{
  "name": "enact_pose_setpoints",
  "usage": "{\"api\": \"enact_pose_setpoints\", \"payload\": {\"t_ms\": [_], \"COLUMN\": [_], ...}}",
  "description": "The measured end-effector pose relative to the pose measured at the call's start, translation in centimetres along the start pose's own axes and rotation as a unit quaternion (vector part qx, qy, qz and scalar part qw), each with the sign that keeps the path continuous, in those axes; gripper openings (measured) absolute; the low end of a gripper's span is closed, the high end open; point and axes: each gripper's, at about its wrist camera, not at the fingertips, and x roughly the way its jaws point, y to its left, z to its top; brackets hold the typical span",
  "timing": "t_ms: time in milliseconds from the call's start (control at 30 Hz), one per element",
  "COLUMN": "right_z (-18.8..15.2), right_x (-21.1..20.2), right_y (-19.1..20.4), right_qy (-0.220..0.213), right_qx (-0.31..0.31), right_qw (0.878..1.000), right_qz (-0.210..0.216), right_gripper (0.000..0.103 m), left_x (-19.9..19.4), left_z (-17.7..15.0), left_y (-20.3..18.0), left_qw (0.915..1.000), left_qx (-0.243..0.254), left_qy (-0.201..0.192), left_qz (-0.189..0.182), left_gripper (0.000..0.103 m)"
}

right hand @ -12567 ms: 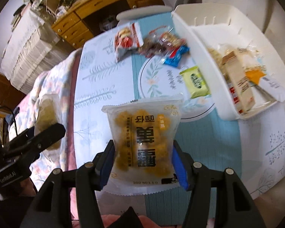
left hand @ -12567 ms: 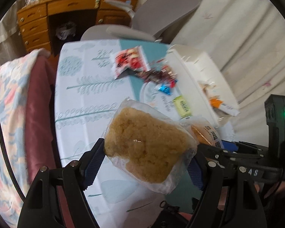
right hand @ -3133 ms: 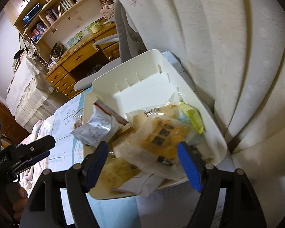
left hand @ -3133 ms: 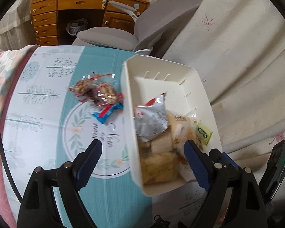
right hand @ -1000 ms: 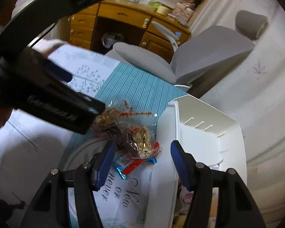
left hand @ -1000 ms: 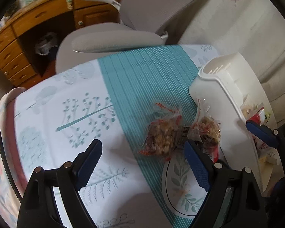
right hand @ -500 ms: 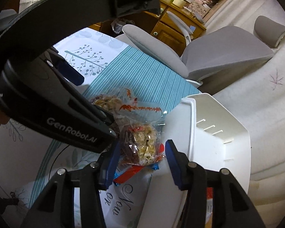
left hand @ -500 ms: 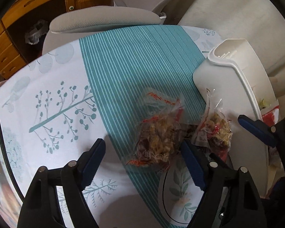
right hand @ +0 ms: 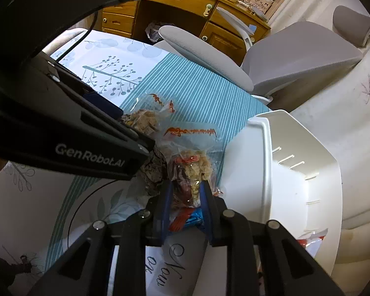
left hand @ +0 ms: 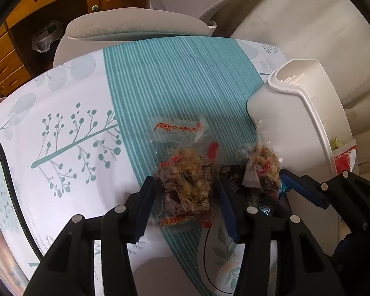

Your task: Organize snacks

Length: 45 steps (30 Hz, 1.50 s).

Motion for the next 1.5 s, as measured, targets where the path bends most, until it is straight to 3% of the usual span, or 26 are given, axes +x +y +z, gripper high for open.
{"api": "enact_pose_setpoints", "payload": {"t_ms": [100,133,167,567,700,867,967,1100,1500], "right_z": [-0.1,-0.1,-0.1,-1.6,-1.9,-1.8,-1.4,-1.0,1.0], "right_x": [-0.1,-0.2,-0.4,-2.6,-3.9,-4.8,-4.5,-3.8,-0.1], "right_y": [0.0,-0.1,-0.1,0.5,0.1,-1.0,-2.1,-3.3,-3.8], "right_qy": [0.004,0.005,0.006,0.015,-0.007,-0.038,-0.042,-0.037,0.044], "right_qx": [0.007,0.01,0.014,0.072,0.12,0.168,0.195,0.202,0.213], "right_qw": [1.0,1.0,1.0,0.995,0.988,0.981,0.974,0.971,0.972], "right_qz": [0.007,0.007,0.004,0.067,0.096,0.093,0.105,0.123,0.091], "right_gripper": [0.019,0.001,0.0,0.0,0.0,0.0,0.003,0.03,0.039], "left_x": [-0.5,-0.8,-1.0,-5.6,-7.5,-8.5,-9.0,-9.6,-10.5], "left_z": [-0.6,-0.9,-1.1,-6.4,-8.5,-10.3,-10.9,-11.8,-13.2], "left_y": [0.5,0.7,1.0,2.9,3.2,3.5,3.5,4.0,5.4], "left_qw": [0.9999,0.9998,0.9997,0.9975,0.9965,0.9947,0.9935,0.9916,0.9872], "left_qx": [-0.011,-0.014,-0.018,-0.069,-0.08,-0.091,-0.098,-0.11,-0.14], "left_qy": [0.001,0.001,0.0,-0.008,-0.025,-0.047,-0.059,-0.069,-0.075], "left_qz": [0.004,0.01,0.013,0.011,0.005,-0.001,-0.004,-0.007,-0.005], "left_gripper": [0.048,0.048,0.048,0.048,0.048,0.048,0.048,0.048,0.048]}}
